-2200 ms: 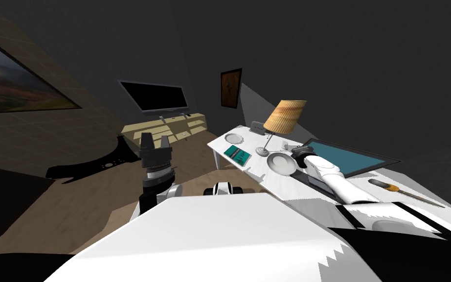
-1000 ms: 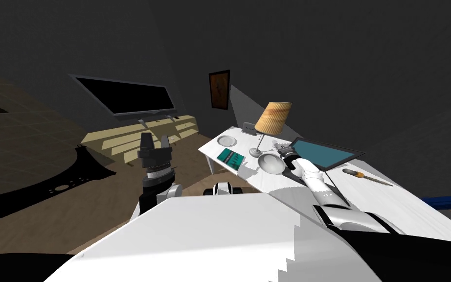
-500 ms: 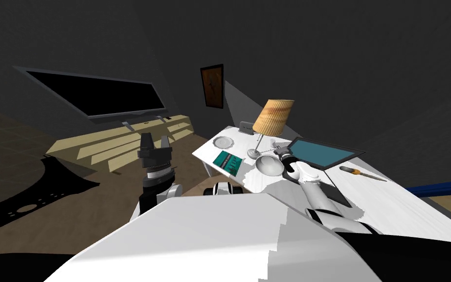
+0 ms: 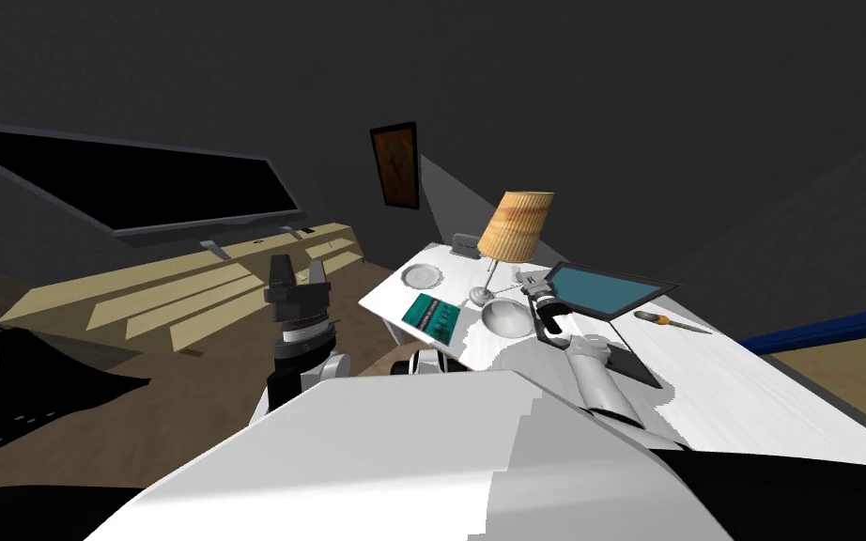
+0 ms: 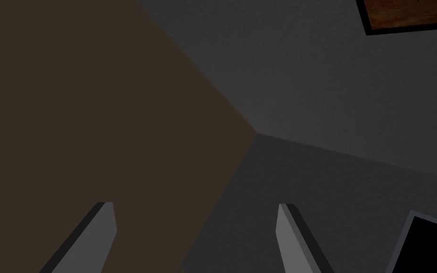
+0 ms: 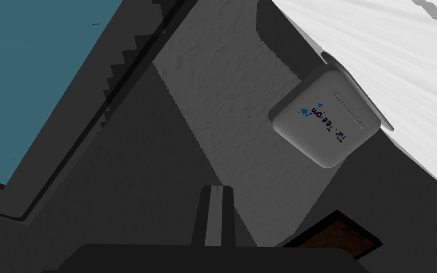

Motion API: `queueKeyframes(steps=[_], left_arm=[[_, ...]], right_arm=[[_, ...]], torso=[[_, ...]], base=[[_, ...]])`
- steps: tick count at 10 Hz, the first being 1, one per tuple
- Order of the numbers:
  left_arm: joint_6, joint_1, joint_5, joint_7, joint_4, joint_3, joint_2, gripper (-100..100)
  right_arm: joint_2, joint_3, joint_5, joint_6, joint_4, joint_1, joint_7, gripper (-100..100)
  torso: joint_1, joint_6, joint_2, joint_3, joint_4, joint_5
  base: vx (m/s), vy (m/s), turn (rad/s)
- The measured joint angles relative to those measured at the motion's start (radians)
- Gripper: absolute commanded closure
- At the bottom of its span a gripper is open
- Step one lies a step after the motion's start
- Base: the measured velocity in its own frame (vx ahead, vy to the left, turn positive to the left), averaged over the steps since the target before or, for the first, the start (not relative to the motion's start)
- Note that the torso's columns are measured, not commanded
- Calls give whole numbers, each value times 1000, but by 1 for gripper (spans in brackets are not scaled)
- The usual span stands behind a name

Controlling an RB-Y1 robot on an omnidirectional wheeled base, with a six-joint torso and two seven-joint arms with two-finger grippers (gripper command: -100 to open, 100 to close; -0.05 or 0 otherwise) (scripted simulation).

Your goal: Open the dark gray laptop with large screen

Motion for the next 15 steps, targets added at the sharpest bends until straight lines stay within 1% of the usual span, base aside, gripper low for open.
queueKeyframes(steps=[1, 2, 3, 4, 5, 6, 7, 8, 9, 10, 11, 12, 13, 14, 15], left_arm=[[0, 0, 0, 0, 0, 0, 0, 0], [0, 0, 0, 0, 0, 0, 0, 0], [0, 0, 0, 0, 0, 0, 0, 0], [0, 0, 0, 0, 0, 0, 0, 0], [0, 0, 0, 0, 0, 0, 0, 0], [0, 0, 0, 0, 0, 0, 0, 0], [0, 0, 0, 0, 0, 0, 0, 0], [0, 0, 0, 0, 0, 0, 0, 0], [0, 0, 0, 0, 0, 0, 0, 0], [0, 0, 0, 0, 0, 0, 0, 0], [0, 0, 0, 0, 0, 0, 0, 0], [0, 0, 0, 0, 0, 0, 0, 0], [0, 0, 0, 0, 0, 0, 0, 0], [0, 0, 0, 0, 0, 0, 0, 0], [0, 0, 0, 0, 0, 0, 0, 0]], right_arm=[[30, -14, 2, -23, -6, -5, 25, 100], [48, -20, 2, -37, -6, -6, 50, 100], [76, -47, -8, -62, -31, 9, 77, 100], [109, -78, -14, -91, -70, 27, 105, 100], [141, -107, -14, -118, -93, 28, 133, 100], [172, -125, -15, -141, -101, 25, 163, 100], [184, -131, -15, -152, -102, 25, 188, 100], [212, -161, -25, -179, -121, 38, 219, 100], [243, -194, -32, -211, -153, 55, 249, 100], [271, -225, -34, -243, -178, 57, 278, 100], [296, -240, -35, -261, -187, 53, 310, 100], [317, -271, -44, -289, -206, 70, 337, 100], [347, -300, -46, -317, -237, 85, 364, 100], [379, -327, -47, -344, -268, 90, 394, 100], [411, -343, -50, -364, -290, 93, 426, 100]], torso=[[-1, 1, 4, 3, 1, 0], [-2, 2, 6, 4, 2, 0], [-3, 3, -1, 0, 0, 0], [-2, 2, -3, -2, -1, 0], [-1, 0, 2, 1, 1, 0], [-1, 1, 6, 4, 2, 0], [-1, 2, 6, 4, 2, 0], [-2, 4, -1, 0, 0, 0], [-1, 2, -5, -5, 1, 0], [0, 1, -4, -10, 1, 0], [0, 1, -4, -10, 1, 0], [-2, 3, -7, -18, 1, 1], [0, 2, -11, -27, 1, 0], [0, 1, -15, -33, 1, -1], [-3, 1, -14, -35, 0, 0]], base=[[5, 3, 22], [141, -6, -301], [161, -6, -339], [68, -4, -64], [13, -4, 41], [-9, 3, 23], [118, -4, -343], [140, 14, -293], [5, 17, -58], [-4, -3, 28], [49, 41, -314], [57, 59, -318], [30, 11, -57], [1, -21, 42], [-2, -9, 25]])
